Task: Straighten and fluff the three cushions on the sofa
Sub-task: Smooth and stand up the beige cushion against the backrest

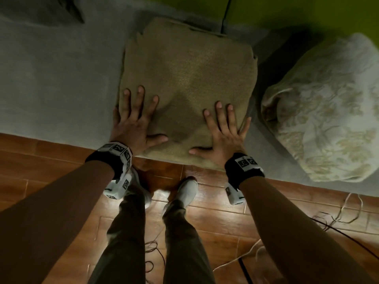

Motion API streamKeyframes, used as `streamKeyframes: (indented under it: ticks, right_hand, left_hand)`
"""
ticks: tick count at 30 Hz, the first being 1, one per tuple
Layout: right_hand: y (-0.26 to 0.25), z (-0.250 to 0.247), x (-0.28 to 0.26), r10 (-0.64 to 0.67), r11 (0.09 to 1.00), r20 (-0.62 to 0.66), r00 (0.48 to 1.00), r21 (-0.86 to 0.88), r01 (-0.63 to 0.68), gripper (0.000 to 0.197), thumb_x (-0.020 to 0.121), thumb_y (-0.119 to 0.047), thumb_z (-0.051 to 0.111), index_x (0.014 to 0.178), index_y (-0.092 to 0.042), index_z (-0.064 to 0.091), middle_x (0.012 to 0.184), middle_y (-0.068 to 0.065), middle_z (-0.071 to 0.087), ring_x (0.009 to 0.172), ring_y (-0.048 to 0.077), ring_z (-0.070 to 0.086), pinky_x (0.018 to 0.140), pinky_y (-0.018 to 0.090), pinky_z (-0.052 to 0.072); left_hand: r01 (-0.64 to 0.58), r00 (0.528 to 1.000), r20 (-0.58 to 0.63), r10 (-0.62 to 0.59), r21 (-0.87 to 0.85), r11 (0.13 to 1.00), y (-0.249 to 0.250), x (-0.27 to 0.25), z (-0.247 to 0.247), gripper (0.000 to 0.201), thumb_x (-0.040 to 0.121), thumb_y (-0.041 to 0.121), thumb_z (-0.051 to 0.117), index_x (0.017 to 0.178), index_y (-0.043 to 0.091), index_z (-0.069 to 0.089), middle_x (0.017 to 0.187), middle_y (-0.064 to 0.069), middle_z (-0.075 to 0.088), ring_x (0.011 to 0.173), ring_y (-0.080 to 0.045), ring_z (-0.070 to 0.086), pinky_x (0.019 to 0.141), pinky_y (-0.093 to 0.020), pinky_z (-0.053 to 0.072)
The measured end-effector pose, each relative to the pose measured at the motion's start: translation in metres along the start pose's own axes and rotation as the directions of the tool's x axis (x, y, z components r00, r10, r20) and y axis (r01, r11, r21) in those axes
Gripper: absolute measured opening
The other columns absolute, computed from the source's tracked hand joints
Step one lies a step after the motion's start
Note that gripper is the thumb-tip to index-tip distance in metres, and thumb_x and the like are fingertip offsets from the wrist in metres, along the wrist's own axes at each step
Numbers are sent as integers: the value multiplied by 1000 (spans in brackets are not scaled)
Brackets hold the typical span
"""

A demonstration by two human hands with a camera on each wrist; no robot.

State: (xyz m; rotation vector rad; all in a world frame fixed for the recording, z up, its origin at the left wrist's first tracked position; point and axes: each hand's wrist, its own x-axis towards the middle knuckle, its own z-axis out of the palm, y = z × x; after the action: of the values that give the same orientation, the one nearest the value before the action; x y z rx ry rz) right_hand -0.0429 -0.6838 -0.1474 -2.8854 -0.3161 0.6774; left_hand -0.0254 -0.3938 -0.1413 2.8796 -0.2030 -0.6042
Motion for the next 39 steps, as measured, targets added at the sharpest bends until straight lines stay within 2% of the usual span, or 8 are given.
streamKeyframes:
  ticks: [6, 10, 14, 17, 21, 31, 35, 39]
  right_hand:
    - [23, -3, -37, 75, 974, -43, 996, 216, -64, 145, 58, -71, 83, 148, -53, -30, 158, -14, -41, 154, 41, -7, 117, 71, 19]
    - [27, -15, -52, 114, 819, -37, 993, 569, -73, 140, 61, -58, 91, 149, -59, -18, 170, -5, -8, 155, 30, 14, 118, 55, 33]
    - [48, -4, -57, 316, 562, 13, 949, 803, -198, 73, 91, -69, 54, 154, -44, 25, 153, 4, 47, 131, 28, 54, 104, 54, 48]
    - [63, 2, -61, 419, 343, 178, 891, 877, -336, 28, 102, -38, 55, 128, -27, 62, 104, 3, 68, 94, 27, 65, 87, 47, 53]
    - [65, 8, -70, 315, 423, 347, 883, 782, -458, 22, 90, -16, 69, 110, -26, 70, 110, 10, 72, 89, 26, 69, 89, 44, 58]
    - [84, 19, -81, 540, 369, 227, 811, 802, -470, 15, 93, 4, 65, 94, -11, 65, 94, 15, 67, 73, 25, 68, 63, 24, 61]
    - [74, 13, -77, 511, 687, 30, 859, 587, -429, 16, 96, -11, 61, 109, -16, 68, 107, 15, 69, 98, 38, 66, 81, 40, 53]
    - [42, -35, -68, 263, 911, -359, 896, 398, -107, 47, 103, -33, 50, 147, -16, 49, 152, 16, 47, 139, 35, 41, 112, 45, 34]
  left_hand:
    - [248, 962, 17, -273, -473, 845, -9, -25, -3, 128, 61, 77, 68, 152, 47, -17, 166, -2, -12, 150, -39, 12, 115, -60, 29]
    - [229, 950, -32, -311, -605, 762, -13, -41, -12, 88, 86, 72, 51, 151, 54, -4, 165, 2, 14, 141, -23, 30, 107, -46, 36]
    - [379, 894, 0, -447, -533, 756, -36, -51, -10, 54, 97, 65, 26, 143, 43, 41, 145, -5, 51, 126, -27, 52, 100, -40, 40]
    - [541, 818, 110, -564, -481, 690, -54, -56, -9, 42, 99, 47, 36, 135, 32, 53, 131, -16, 61, 114, -38, 58, 90, -39, 43]
    - [603, 796, 259, -547, -418, 680, -61, -65, -5, 53, 89, 43, 53, 135, 18, 56, 130, -22, 62, 117, -42, 57, 98, -42, 44]
    - [640, 762, 195, -618, -373, 672, -84, -70, -1, 24, 85, 24, 66, 108, 19, 70, 95, -18, 72, 87, -37, 66, 78, -39, 54]
    - [600, 787, 159, -597, -425, 678, -79, -63, -12, 29, 91, 26, 61, 120, 23, 61, 116, -13, 67, 93, -34, 62, 78, -36, 49]
    - [349, 887, -118, -446, -460, 816, -58, -54, -48, 54, 100, 42, 48, 150, 26, 35, 157, -9, 30, 138, -36, 37, 111, -49, 35]
